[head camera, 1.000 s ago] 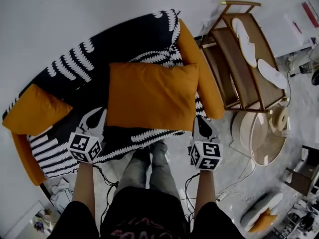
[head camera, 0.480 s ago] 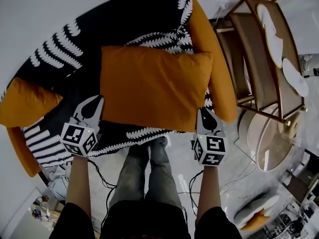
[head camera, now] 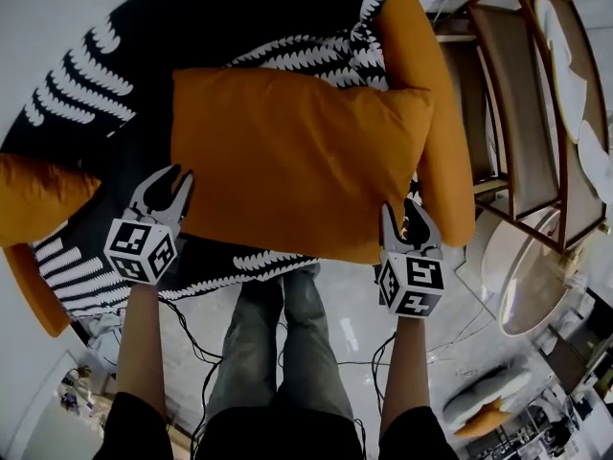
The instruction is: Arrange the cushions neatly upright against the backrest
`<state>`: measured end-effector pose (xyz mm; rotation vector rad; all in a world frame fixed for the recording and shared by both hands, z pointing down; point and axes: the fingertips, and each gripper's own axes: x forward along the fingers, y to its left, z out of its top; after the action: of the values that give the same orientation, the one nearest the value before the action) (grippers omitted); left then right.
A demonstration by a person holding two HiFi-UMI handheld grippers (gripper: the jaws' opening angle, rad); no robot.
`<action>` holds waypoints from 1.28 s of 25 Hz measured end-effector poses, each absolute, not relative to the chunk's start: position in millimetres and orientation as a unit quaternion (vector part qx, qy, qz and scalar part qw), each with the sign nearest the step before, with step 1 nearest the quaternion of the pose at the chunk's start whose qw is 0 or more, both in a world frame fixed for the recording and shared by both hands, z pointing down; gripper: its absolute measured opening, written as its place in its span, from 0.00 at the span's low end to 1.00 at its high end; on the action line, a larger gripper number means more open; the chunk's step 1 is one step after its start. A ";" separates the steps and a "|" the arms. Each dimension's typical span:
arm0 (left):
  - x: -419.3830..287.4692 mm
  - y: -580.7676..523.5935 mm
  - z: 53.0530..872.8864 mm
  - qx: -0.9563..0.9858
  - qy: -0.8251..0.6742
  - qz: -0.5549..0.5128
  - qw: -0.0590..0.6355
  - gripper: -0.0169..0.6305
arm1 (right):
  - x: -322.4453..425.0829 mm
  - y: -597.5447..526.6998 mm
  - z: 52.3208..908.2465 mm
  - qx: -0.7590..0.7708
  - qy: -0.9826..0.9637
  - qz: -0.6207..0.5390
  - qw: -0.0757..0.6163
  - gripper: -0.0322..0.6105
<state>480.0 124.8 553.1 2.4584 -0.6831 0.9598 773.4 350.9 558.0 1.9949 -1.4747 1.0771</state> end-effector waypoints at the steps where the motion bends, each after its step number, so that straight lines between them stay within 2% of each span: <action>1: 477.9 122.5 559.2 0.879 -0.249 0.349 0.209 0.22 | 773.6 351.0 561.0 0.718 -0.532 0.392 0.218 0.34; 9: 465.7 100.8 601.9 0.852 -0.266 0.387 0.232 0.53 | 776.7 351.2 594.8 0.695 -0.524 0.438 0.226 0.61; 11: 462.4 97.9 613.5 0.844 -0.260 0.408 0.232 0.61 | 777.6 350.7 602.3 0.687 -0.522 0.449 0.230 0.65; 16: 460.0 89.0 634.1 0.829 -0.251 0.423 0.264 0.74 | 781.6 344.5 614.3 0.669 -0.525 0.469 0.241 0.69; 25: 463.4 91.2 652.7 0.826 -0.229 0.410 0.311 0.73 | 777.3 338.6 631.9 0.645 -0.528 0.497 0.243 0.69; 28: 469.7 97.2 652.9 0.832 -0.213 0.404 0.316 0.62 | 775.7 337.4 633.8 0.634 -0.536 0.502 0.242 0.66; 32: 475.2 101.3 644.9 0.848 -0.213 0.398 0.276 0.47 | 774.5 333.9 631.6 0.635 -0.544 0.483 0.260 0.57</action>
<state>475.2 101.3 644.9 2.2789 -0.5728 1.0694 774.5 333.9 631.6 1.7197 -1.4728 1.3092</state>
